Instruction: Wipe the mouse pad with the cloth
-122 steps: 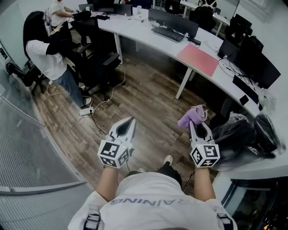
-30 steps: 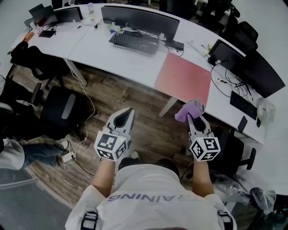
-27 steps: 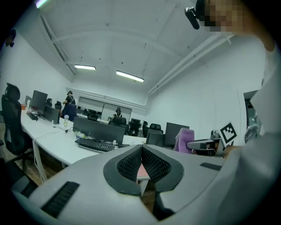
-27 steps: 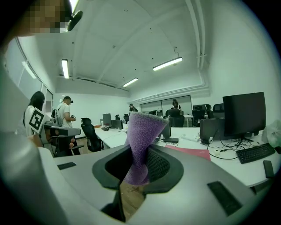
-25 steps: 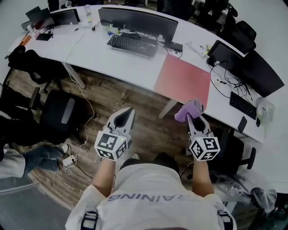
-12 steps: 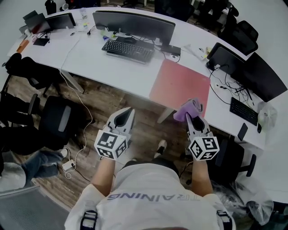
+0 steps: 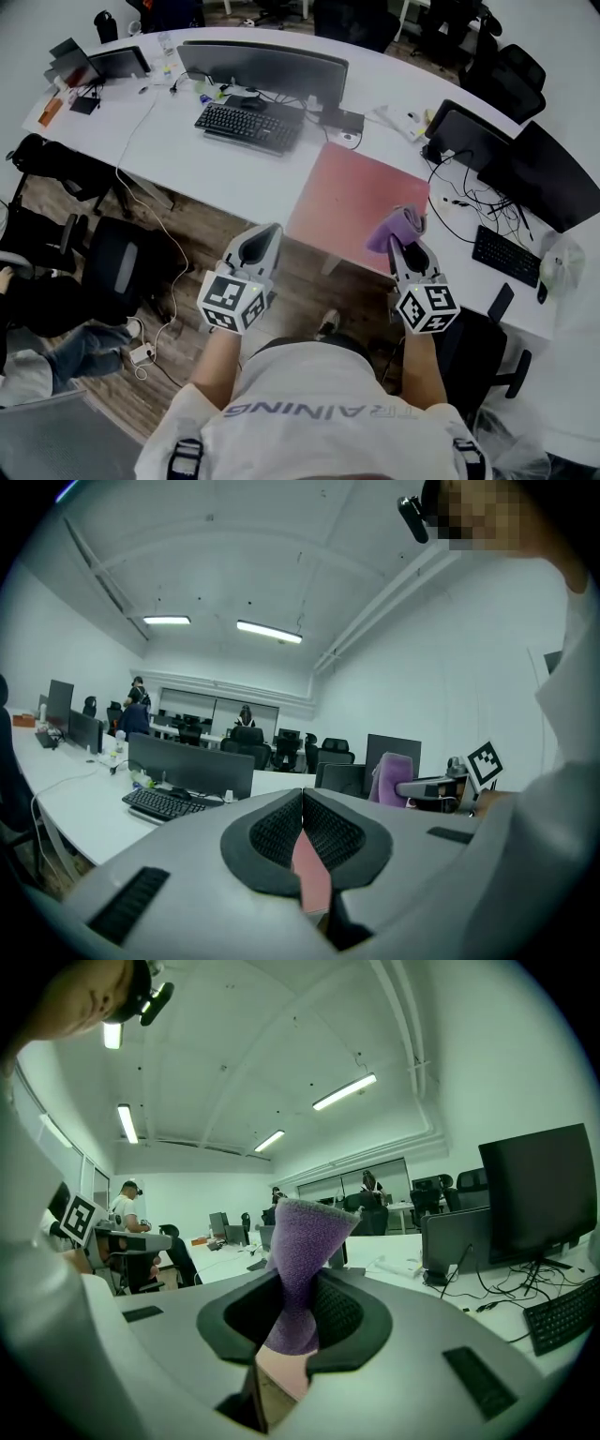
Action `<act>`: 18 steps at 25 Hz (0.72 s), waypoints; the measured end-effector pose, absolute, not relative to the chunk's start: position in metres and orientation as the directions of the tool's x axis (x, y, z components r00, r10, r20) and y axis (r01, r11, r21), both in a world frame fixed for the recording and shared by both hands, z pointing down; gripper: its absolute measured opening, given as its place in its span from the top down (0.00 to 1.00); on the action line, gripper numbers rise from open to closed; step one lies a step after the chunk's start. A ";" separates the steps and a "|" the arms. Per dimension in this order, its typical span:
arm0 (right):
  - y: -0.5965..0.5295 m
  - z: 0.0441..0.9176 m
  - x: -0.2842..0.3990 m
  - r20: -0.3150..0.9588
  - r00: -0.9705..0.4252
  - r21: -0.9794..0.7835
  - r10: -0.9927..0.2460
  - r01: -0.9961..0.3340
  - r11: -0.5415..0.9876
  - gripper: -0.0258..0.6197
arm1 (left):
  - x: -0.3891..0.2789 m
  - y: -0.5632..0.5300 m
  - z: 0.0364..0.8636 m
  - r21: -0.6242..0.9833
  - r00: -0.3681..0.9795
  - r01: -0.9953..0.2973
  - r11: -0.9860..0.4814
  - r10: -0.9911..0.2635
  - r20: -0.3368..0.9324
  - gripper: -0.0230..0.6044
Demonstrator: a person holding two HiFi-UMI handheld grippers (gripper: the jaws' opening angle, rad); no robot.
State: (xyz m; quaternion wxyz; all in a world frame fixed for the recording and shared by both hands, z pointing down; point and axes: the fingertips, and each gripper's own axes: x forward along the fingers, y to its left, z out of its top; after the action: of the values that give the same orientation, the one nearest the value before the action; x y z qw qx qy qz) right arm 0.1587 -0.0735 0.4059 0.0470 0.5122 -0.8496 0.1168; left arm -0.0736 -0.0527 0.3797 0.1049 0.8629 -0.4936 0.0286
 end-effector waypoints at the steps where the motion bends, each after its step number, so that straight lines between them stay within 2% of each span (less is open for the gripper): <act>1: -0.081 0.407 0.167 0.201 -0.473 -0.154 -0.858 -0.880 0.450 0.80 | -0.065 -0.060 0.381 0.152 0.508 -0.859 -0.488 -0.847 0.156 0.91; 10: -0.130 0.429 0.236 0.229 -0.462 -0.201 -0.857 -0.884 0.423 0.80 | 0.000 -0.108 0.394 0.155 0.515 -0.856 -0.493 -0.836 0.190 0.91; 18: -0.158 0.448 0.243 0.254 -0.447 -0.239 -0.858 -0.889 0.392 0.80 | 0.007 -0.141 0.406 0.156 0.529 -0.849 -0.505 -0.818 0.227 0.91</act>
State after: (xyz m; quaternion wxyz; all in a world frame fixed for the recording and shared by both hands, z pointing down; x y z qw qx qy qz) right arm 0.2426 -0.1581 0.4485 0.0447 0.5242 -0.8330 0.1716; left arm 0.0068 -0.1411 0.4060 0.1244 0.8654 -0.4815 0.0621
